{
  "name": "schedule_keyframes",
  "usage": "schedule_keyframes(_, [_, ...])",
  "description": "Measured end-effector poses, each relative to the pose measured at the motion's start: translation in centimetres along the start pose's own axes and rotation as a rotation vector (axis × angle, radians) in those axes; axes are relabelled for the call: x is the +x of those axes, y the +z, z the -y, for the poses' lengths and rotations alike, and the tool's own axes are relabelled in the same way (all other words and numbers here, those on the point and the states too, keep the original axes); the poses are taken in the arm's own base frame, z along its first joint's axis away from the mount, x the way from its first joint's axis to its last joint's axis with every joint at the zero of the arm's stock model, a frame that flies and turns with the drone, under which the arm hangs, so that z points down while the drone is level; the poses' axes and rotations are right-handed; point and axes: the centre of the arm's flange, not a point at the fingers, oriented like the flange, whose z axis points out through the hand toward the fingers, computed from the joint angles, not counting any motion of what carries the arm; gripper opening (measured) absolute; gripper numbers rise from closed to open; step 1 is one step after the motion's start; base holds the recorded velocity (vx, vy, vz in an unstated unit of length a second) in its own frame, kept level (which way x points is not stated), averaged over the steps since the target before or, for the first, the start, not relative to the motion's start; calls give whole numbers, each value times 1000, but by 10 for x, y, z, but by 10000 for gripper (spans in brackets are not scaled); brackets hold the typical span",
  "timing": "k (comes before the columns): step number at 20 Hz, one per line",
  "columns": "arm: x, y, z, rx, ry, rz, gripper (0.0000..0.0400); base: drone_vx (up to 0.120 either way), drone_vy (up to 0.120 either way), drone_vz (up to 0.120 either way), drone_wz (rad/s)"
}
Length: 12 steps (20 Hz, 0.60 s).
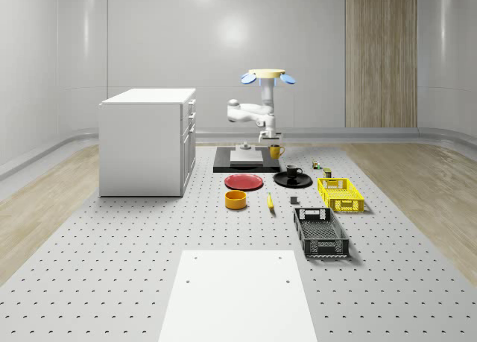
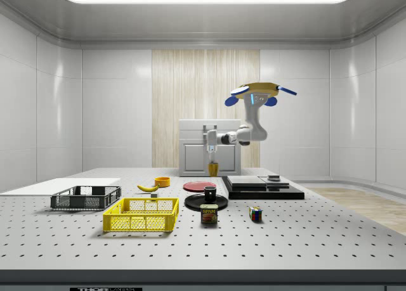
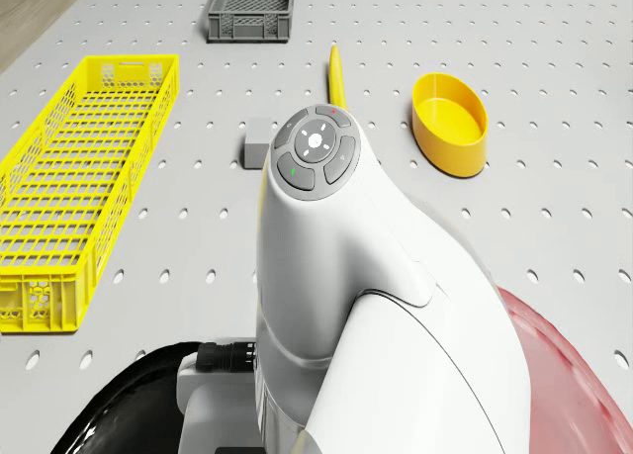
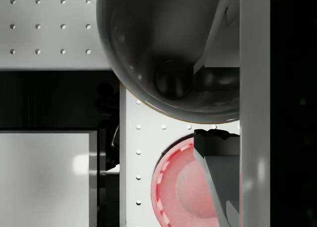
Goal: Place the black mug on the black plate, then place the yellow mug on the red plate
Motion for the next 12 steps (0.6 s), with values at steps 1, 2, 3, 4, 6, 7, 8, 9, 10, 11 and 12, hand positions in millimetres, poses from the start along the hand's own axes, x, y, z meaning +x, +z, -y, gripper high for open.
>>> schedule_keyframes(1, [0, 0, 0, 0, 0, 0, 110, 120, -120, 0, 0])
schedule_keyframes(2, [0, 0, 0, 0, 0, 0, 110, 120, -120, 0, 0])
schedule_keyframes(3, [0, 0, 0, 0, 0, 0, 110, 120, -120, 0, 0])
schedule_keyframes(4, [0, 0, 0, 0, 0, 0, 110, 120, -120, 0, 0])
schedule_keyframes(6, [0, 0, 0, 0, 0, 0, 110, 120, -120, 0, 0])
schedule_keyframes(7, [0, 0, 0, 0, 0, 0, 110, 120, -120, 0, 0])
schedule_keyframes(8, [0, 0, 0, 0, 0, 0, 110, 120, -120, 0, 0])
schedule_keyframes(9, [0, 0, 0, 0, 0, 0, 110, 120, -120, 0, 0])
schedule_keyframes(10, [0, 0, 0, 0, 0, 0, 110, 120, -120, 0, 0])
schedule_keyframes(11, [0, 0, 0, 0, 0, 0, 110, 120, -120, 0, 0])
schedule_keyframes(12, [0, 0, 0, 0, 0, 0, 110, 120, -120, 0, 0])
